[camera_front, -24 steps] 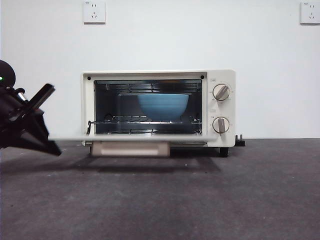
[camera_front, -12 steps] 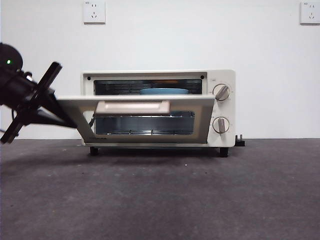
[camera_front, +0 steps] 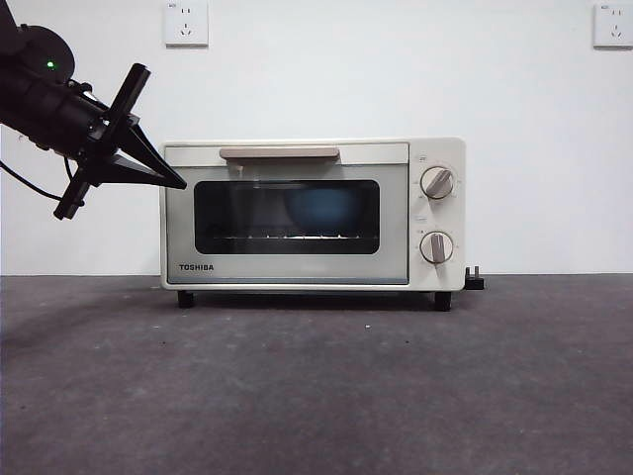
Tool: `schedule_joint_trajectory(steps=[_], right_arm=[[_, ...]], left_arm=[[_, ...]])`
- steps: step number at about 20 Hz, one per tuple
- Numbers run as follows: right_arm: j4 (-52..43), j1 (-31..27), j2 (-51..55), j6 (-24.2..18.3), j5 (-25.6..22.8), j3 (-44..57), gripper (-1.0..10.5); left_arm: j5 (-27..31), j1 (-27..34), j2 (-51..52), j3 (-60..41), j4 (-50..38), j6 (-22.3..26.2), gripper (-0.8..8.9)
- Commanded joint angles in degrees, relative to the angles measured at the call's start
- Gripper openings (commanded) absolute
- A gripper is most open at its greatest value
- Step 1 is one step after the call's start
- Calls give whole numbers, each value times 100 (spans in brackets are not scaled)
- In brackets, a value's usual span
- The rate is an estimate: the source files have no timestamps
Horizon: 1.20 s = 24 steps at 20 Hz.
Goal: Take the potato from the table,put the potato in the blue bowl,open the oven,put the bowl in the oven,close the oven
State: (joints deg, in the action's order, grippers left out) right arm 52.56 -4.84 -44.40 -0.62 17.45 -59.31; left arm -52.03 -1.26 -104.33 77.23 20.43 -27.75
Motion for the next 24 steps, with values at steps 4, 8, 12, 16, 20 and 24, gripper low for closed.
schedule_joint_trajectory(steps=[4, 8, 12, 16, 20, 24], right_arm=[[-52, 0, 4, 66, 293, 22, 60], [20, 0, 9, 15, 656, 22, 40], [63, 0, 251, -103, 678, 22, -16], [236, 2, 542, -111, 680, 22, -14], [330, 9, 645, -109, 675, 22, -11], [295, 225, 643, -111, 645, 22, 2]], left_arm=[[-140, 4, -31, -9, 17, -127, -6], [-323, -37, 140, -9, 627, 96, -6], [46, -94, 719, -9, 1574, 1016, -5], [1257, -153, 1650, -9, 2677, 2035, -5], [2616, -313, 2767, -9, 3681, 2872, -5], [3390, -542, 3906, -9, 4269, 2948, -5]])
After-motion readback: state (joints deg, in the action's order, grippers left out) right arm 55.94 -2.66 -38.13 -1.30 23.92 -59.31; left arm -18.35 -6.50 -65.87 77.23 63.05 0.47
